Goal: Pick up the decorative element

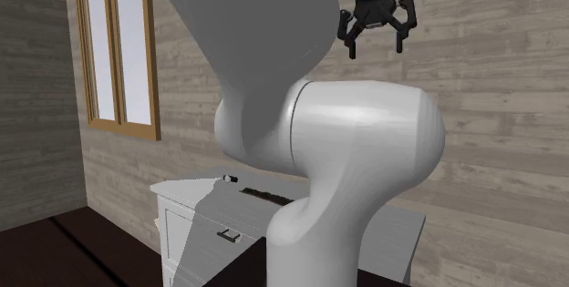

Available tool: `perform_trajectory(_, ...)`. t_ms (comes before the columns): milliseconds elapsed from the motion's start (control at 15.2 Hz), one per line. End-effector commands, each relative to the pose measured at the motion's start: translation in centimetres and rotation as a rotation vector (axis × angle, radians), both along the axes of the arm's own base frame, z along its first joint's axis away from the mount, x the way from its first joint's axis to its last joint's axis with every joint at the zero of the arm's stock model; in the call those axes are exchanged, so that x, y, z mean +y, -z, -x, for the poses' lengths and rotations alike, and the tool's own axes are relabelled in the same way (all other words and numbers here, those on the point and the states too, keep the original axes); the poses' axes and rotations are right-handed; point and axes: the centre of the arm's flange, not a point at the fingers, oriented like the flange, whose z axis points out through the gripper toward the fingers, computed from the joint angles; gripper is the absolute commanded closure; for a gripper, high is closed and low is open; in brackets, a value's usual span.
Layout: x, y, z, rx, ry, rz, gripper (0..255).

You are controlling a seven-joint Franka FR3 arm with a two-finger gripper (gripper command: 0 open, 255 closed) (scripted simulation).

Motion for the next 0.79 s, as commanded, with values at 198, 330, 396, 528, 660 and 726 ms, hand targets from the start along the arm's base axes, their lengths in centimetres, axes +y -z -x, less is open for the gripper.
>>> perform_trajectory(198, 1.1, 2.8, -2.4, -0.006, -0.093, -0.008, 0)
perform_trajectory(330, 2.0, 4.6, -3.9, -0.01, -0.154, -0.013, 0)
perform_trajectory(396, 2.5, 5.6, -4.6, -0.011, -0.185, -0.016, 0)
perform_trajectory(528, 3.5, 7.4, -6.1, -0.015, -0.247, -0.021, 0)
perform_trajectory(660, 4.6, 9.2, -7.5, -0.019, -0.309, -0.026, 0)
perform_trajectory(726, 5.2, 10.1, -8.1, -0.021, -0.34, -0.029, 0)
